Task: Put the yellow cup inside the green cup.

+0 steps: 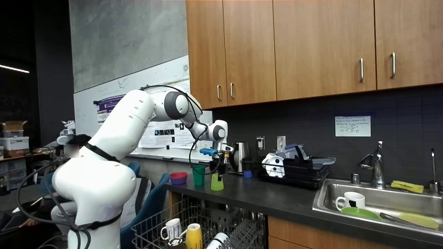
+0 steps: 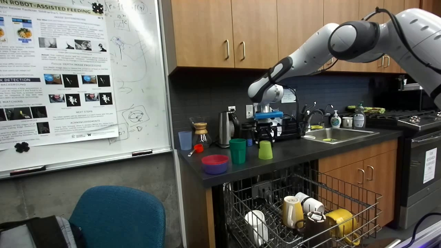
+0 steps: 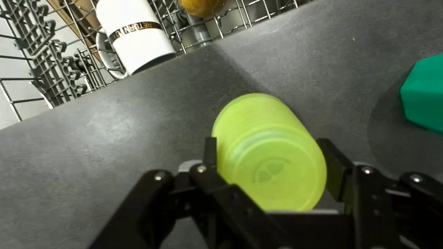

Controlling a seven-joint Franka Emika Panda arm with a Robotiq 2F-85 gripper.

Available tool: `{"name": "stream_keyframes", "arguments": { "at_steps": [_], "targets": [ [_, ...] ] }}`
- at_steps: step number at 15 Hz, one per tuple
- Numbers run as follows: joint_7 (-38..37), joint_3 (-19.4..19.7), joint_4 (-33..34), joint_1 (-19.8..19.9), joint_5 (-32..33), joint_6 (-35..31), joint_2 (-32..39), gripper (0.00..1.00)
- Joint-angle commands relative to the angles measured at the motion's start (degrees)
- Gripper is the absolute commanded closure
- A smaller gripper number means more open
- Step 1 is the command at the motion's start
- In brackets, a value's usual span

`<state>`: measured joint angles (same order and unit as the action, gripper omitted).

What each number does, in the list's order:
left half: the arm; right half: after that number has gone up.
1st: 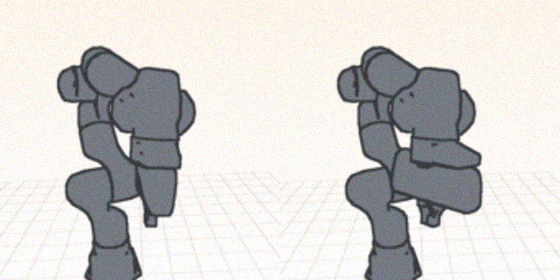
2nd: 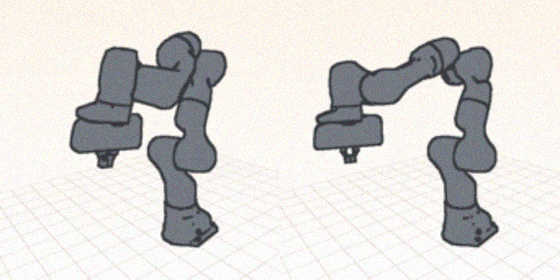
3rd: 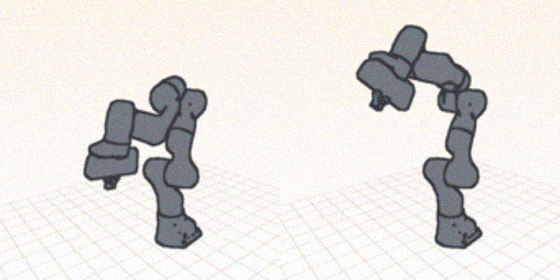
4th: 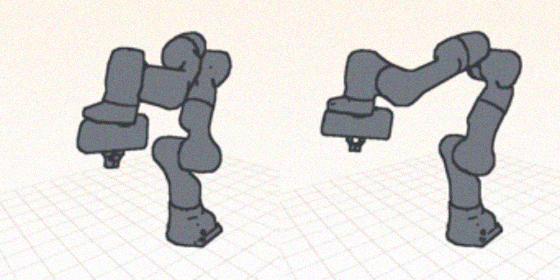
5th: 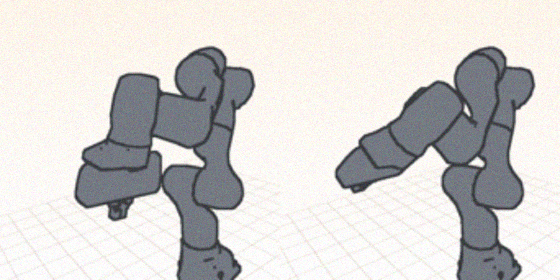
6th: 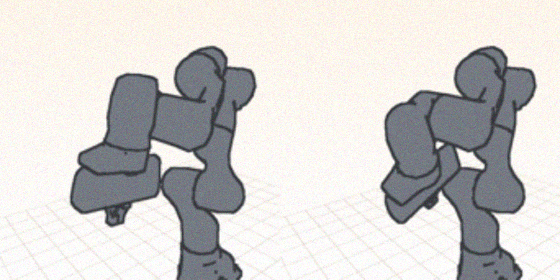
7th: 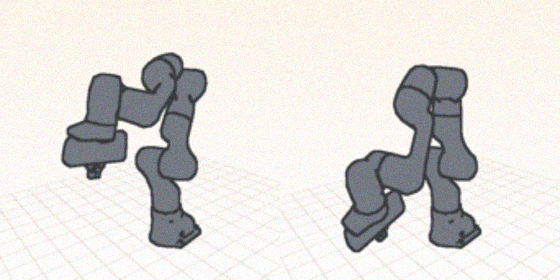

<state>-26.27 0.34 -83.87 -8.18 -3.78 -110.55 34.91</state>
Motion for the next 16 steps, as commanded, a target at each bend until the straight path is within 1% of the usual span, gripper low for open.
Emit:
{"name": "stream_keyframes", "arguments": {
  "at_steps": [1, 5, 8, 11, 14, 16],
  "targets": [
    [0.6, -0.2, 0.0, 0.1, -0.4, 2.4, -0.9, 0.55],
    [1.1, -1.1, -3.2, 1.1, -3.8, 2.8, -4.6, 0.55],
    [1.7, -1.7, -6.8, 1.6, -6.9, 2.9, -9.6, 0.55],
    [3.4, -2.2, -10.0, 1.9, -9.1, 6.1, -15.3, 0.55],
    [10.7, -4.4, -13.4, 3.4, -16.0, 10.1, -20.7, 0.55],
    [14.7, -5.5, -14.4, 3.7, -21.1, 12.3, -22.9, 0.55]
  ]
}}
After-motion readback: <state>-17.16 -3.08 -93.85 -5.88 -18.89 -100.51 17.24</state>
